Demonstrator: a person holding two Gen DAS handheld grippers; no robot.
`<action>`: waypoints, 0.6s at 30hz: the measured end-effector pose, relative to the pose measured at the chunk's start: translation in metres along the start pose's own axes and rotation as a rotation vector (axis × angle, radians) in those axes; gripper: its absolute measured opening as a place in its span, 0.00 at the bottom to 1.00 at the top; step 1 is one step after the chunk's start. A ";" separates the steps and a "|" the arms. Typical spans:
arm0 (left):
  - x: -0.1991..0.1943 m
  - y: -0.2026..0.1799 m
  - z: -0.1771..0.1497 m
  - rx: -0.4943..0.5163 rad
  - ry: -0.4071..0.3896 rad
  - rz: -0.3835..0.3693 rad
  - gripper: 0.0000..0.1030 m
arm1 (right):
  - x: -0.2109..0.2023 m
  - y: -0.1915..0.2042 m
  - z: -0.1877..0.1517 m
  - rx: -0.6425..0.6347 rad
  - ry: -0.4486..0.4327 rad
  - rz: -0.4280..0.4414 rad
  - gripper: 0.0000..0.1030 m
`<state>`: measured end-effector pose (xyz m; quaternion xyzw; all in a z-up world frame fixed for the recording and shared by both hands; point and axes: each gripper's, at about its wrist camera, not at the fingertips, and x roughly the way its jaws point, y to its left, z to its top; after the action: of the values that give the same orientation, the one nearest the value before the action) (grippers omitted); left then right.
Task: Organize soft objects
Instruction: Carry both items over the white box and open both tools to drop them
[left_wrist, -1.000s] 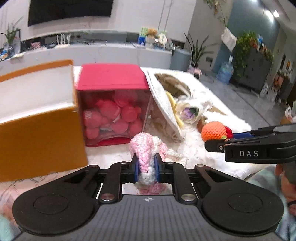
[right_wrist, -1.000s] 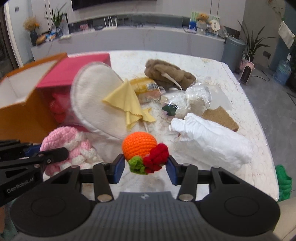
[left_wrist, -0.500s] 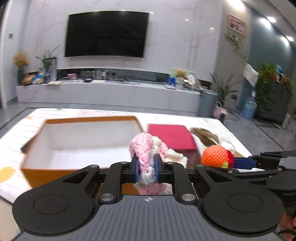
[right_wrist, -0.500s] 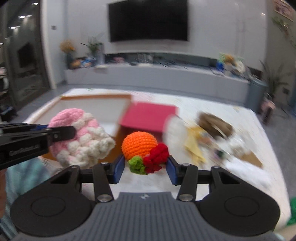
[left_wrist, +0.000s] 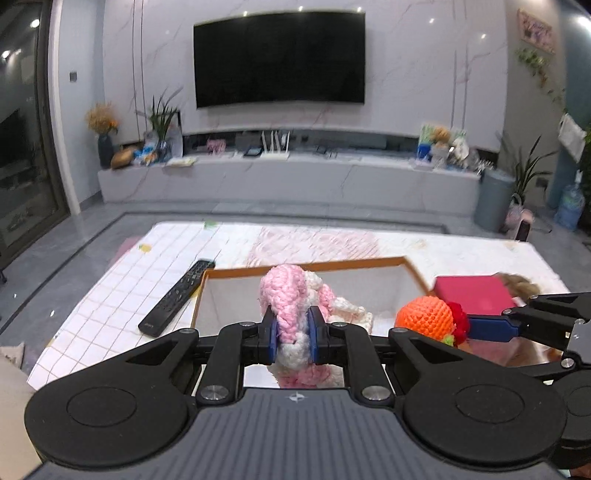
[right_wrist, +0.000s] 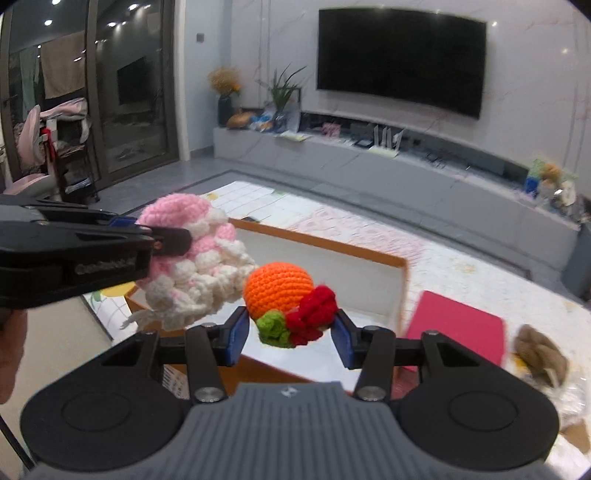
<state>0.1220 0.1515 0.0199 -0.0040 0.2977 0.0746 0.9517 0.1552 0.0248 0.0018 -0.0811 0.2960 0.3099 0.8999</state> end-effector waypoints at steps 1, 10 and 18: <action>0.010 0.000 0.002 0.005 0.028 0.004 0.17 | 0.007 0.002 0.003 0.006 0.013 0.008 0.47; 0.071 0.004 -0.004 0.119 0.202 0.050 0.17 | 0.078 -0.010 0.015 0.071 0.154 0.043 0.47; 0.101 0.008 -0.012 0.188 0.314 0.068 0.18 | 0.127 -0.012 0.011 0.079 0.300 0.088 0.47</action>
<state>0.1955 0.1731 -0.0468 0.0835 0.4482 0.0771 0.8867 0.2481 0.0840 -0.0636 -0.0779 0.4421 0.3215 0.8337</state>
